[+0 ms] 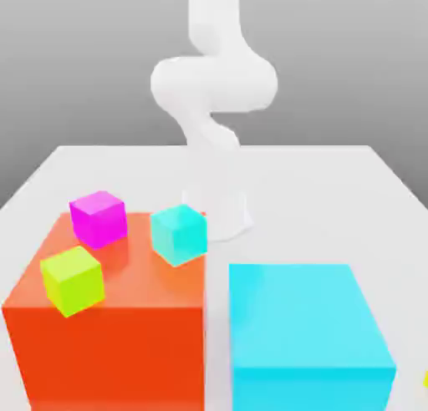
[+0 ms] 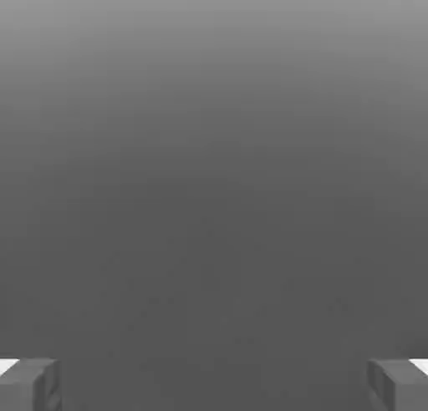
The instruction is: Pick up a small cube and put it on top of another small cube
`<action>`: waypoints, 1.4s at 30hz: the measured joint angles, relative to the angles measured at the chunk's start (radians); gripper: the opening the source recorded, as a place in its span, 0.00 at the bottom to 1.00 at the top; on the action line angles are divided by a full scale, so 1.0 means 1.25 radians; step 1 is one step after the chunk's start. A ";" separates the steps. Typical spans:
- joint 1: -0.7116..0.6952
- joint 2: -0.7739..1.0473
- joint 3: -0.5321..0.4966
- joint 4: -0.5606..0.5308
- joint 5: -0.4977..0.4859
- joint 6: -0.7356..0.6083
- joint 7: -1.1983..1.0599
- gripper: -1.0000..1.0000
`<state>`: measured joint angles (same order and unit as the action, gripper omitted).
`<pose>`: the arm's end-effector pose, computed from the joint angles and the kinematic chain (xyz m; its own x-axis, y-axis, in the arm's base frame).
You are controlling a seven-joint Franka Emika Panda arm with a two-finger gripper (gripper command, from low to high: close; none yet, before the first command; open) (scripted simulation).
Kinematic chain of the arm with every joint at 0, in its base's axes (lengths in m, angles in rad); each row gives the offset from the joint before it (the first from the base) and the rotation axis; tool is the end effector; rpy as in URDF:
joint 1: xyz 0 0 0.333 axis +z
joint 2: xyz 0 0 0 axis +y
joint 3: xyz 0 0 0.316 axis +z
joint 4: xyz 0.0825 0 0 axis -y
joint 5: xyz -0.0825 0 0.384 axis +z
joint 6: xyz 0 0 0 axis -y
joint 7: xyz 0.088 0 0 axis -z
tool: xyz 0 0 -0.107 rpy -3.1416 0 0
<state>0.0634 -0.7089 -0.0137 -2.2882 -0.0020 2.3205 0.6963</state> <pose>0.3784 0.0169 0.6863 0.5994 -0.6141 0.5135 -0.4320 -0.7882 -0.4383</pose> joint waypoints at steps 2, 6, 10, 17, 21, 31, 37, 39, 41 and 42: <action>0.040 0.062 -0.008 0.008 0.002 0.014 -0.072 0.50; 0.109 0.179 -0.017 0.023 0.012 0.040 -0.215 0.50; 0.169 0.294 -0.018 0.038 0.025 0.066 -0.359 0.50; 0.254 0.497 0.008 0.065 0.044 0.111 -0.606 0.50; 0.300 0.613 0.030 0.080 0.038 0.137 -0.736 0.50; 0.356 0.903 0.102 0.118 -0.064 0.204 -0.996 0.50; 0.377 1.036 0.087 0.146 -0.094 0.294 -1.002 0.00; 0.377 1.036 0.087 0.146 -0.094 0.293 -1.002 0.00; 0.377 1.036 0.088 0.146 -0.094 0.291 -1.002 0.00; 0.379 1.045 0.086 0.148 -0.096 0.298 -1.001 0.00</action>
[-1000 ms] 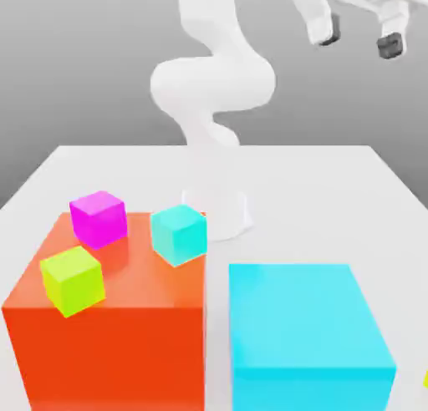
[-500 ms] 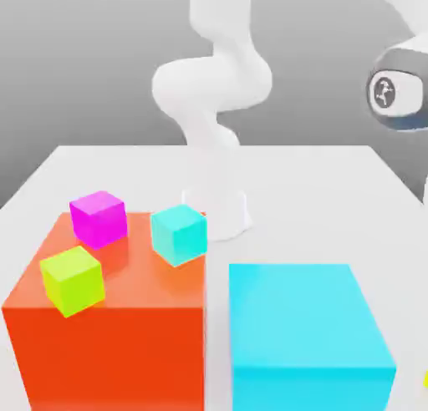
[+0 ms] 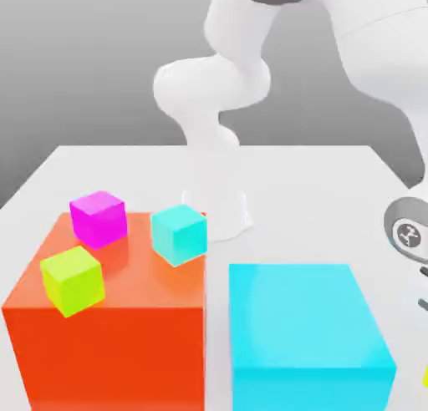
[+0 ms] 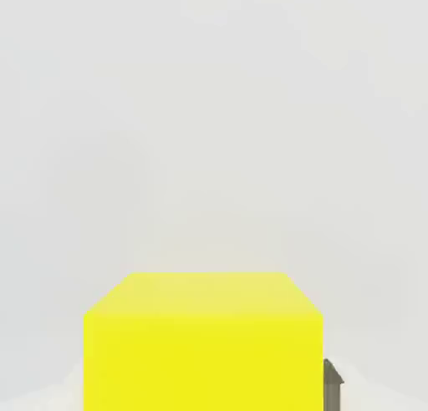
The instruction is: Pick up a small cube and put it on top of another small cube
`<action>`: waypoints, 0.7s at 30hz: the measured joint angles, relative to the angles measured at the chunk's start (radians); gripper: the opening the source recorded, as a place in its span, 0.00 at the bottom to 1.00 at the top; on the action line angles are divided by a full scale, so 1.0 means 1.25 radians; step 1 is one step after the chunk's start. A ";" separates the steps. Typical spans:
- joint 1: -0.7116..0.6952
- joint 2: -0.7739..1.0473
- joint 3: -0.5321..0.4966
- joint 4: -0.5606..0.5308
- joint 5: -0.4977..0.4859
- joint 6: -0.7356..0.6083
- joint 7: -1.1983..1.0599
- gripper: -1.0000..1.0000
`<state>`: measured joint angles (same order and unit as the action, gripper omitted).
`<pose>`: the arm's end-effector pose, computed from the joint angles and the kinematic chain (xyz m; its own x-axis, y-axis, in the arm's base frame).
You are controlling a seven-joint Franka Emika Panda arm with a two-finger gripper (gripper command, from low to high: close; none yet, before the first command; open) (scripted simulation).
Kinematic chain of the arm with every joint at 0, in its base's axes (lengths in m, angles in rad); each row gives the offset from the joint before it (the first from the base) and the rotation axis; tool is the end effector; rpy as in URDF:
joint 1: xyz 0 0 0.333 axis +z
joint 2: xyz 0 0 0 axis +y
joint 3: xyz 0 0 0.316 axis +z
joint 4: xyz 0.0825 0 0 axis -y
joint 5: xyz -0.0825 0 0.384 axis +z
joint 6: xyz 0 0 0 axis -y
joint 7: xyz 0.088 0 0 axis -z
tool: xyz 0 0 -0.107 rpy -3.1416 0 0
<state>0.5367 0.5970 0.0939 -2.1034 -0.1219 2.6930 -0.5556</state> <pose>0.4588 0.3417 0.1299 0.2866 0.9580 -0.0019 0.9580 -0.2866 -0.0015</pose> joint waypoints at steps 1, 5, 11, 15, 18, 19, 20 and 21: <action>-0.001 -0.010 0.002 -0.002 0.001 -0.007 -0.001 0.00; -0.014 -0.108 0.015 -0.025 0.019 -0.083 -0.013 0.00; -0.089 -0.285 -0.060 -0.082 0.045 -0.192 0.028 0.00; -0.155 -0.400 -0.120 -0.122 0.044 -0.262 0.071 0.00; -0.230 -0.484 -0.152 -0.152 0.036 -0.314 0.107 0.00; -0.252 -0.512 -0.159 -0.163 0.033 -0.331 0.120 0.00; -0.268 -0.540 -0.166 -0.173 0.031 -0.348 0.132 0.00; -0.282 -0.567 -0.175 -0.183 0.028 -0.365 0.144 0.00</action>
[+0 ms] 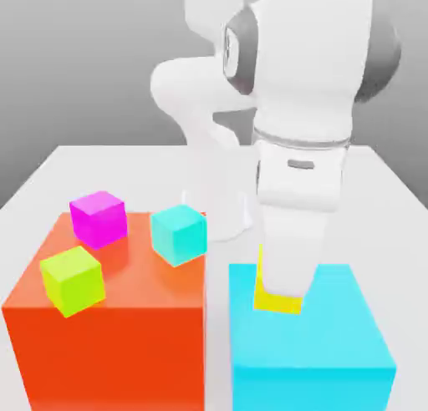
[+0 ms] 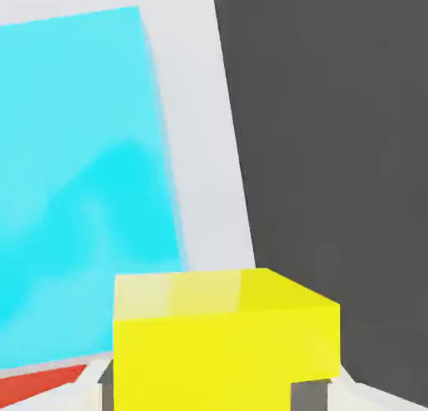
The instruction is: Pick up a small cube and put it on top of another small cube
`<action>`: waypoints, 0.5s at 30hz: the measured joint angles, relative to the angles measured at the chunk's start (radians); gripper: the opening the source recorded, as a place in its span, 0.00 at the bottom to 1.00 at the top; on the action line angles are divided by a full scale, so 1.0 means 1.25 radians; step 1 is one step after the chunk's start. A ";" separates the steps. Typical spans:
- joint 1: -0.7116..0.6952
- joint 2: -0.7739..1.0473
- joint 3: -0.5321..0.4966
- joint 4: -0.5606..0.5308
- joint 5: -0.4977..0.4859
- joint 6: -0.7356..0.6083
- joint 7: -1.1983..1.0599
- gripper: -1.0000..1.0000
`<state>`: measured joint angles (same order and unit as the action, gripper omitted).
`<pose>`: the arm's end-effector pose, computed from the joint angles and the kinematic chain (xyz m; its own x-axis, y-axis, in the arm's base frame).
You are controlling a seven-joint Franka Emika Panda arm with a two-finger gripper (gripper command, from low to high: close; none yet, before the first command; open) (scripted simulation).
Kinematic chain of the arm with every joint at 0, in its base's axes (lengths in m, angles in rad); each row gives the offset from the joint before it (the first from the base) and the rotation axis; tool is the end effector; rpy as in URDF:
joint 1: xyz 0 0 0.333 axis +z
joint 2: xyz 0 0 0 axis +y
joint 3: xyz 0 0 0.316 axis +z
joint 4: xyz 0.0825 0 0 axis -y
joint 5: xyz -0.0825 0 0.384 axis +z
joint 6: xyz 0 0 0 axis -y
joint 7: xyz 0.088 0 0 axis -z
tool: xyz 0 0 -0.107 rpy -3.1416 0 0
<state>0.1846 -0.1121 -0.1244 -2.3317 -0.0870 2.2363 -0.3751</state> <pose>0.4916 0.0267 0.3841 0.8828 0.4697 -0.0066 0.4693 -0.8812 0.0569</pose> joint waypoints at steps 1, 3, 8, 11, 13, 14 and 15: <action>-0.014 -0.027 -0.010 -0.010 -0.003 -0.017 0.012 0.00; -0.046 -0.081 -0.032 -0.031 -0.011 -0.050 0.037 0.00; -0.141 -0.213 -0.089 -0.082 -0.032 -0.132 0.099 0.00; -0.202 -0.289 -0.122 -0.113 -0.045 -0.178 0.135 0.00; -0.220 -0.291 -0.134 -0.147 -0.049 -0.149 0.143 0.00; -0.222 -0.283 -0.141 -0.166 -0.051 -0.121 0.145 0.00; -0.224 -0.272 -0.145 -0.187 -0.052 -0.090 0.144 0.00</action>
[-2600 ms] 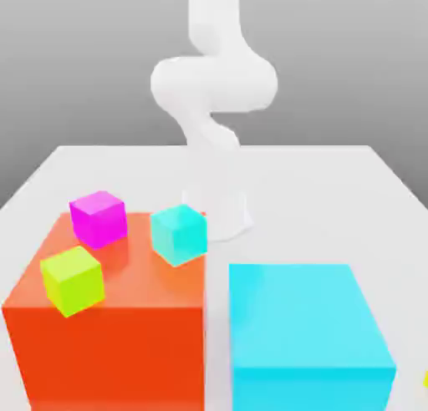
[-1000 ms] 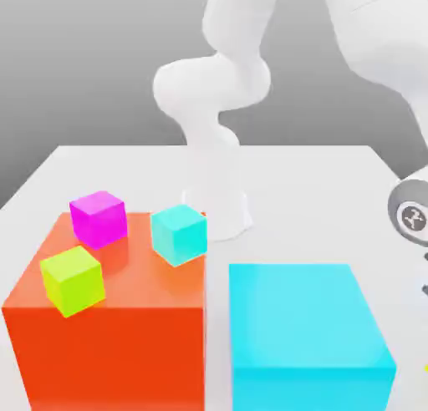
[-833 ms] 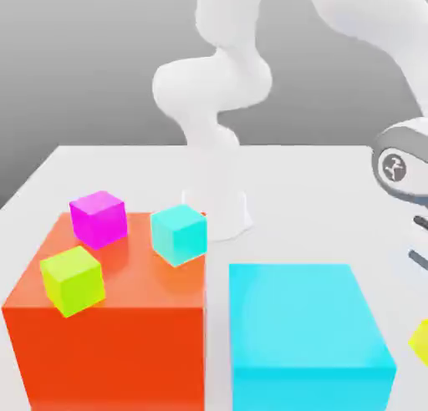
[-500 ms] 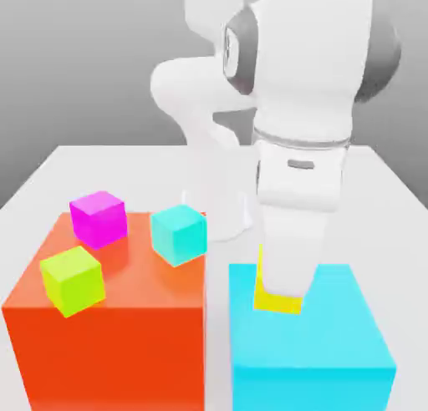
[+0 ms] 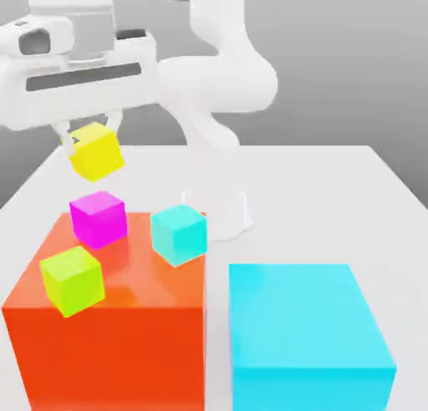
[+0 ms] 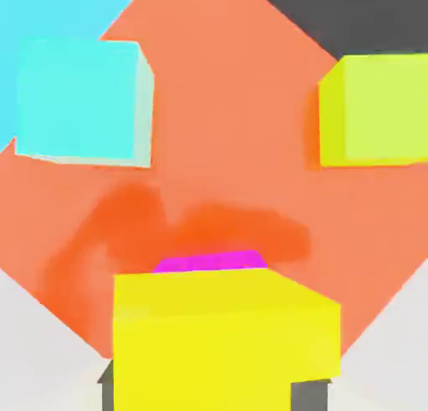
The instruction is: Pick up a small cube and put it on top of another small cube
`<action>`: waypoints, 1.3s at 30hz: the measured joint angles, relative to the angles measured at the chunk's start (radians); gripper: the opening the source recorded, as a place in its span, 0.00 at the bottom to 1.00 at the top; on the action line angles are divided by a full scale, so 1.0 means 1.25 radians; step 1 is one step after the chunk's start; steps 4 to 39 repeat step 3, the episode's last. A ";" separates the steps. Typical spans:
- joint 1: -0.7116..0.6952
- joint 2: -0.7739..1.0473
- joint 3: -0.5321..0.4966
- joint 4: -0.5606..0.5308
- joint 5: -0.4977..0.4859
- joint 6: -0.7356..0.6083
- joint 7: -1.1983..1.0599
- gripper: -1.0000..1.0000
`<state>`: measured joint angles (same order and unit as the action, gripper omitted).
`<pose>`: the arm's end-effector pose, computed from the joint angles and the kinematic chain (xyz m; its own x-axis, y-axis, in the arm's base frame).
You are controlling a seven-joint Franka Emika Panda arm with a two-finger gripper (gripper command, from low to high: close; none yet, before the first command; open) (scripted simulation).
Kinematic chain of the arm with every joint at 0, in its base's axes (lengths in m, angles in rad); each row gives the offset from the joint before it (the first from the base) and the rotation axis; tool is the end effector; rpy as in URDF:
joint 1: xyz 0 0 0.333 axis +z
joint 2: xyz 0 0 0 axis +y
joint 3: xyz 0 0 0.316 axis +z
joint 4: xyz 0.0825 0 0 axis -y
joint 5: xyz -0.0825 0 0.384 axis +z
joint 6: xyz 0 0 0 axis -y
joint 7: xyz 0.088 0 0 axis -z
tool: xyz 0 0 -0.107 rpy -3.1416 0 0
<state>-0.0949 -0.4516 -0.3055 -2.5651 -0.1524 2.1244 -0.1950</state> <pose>0.3653 -0.1607 0.4112 0.9954 -0.0954 -0.0015 -0.0954 -0.9954 -0.0026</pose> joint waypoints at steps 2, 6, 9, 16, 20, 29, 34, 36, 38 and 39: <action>-0.002 0.011 -0.004 -0.018 0.000 0.028 -0.001 1.00; -0.002 0.011 -0.004 -0.018 0.000 0.028 -0.001 1.00; -0.002 0.011 -0.004 -0.018 0.000 0.028 -0.001 1.00; -0.002 0.011 -0.004 -0.018 0.000 0.028 -0.001 1.00; -0.002 0.011 -0.004 -0.018 0.000 0.028 -0.001 1.00; -0.002 0.011 -0.004 -0.018 0.000 0.028 -0.001 1.00; -0.002 0.011 -0.004 -0.018 0.000 0.028 -0.001 1.00; -0.002 0.011 -0.004 -0.018 0.000 0.028 -0.001 1.00; -0.002 0.011 -0.004 -0.018 0.000 0.028 -0.001 1.00; -0.002 0.011 -0.004 -0.018 0.000 0.028 -0.001 1.00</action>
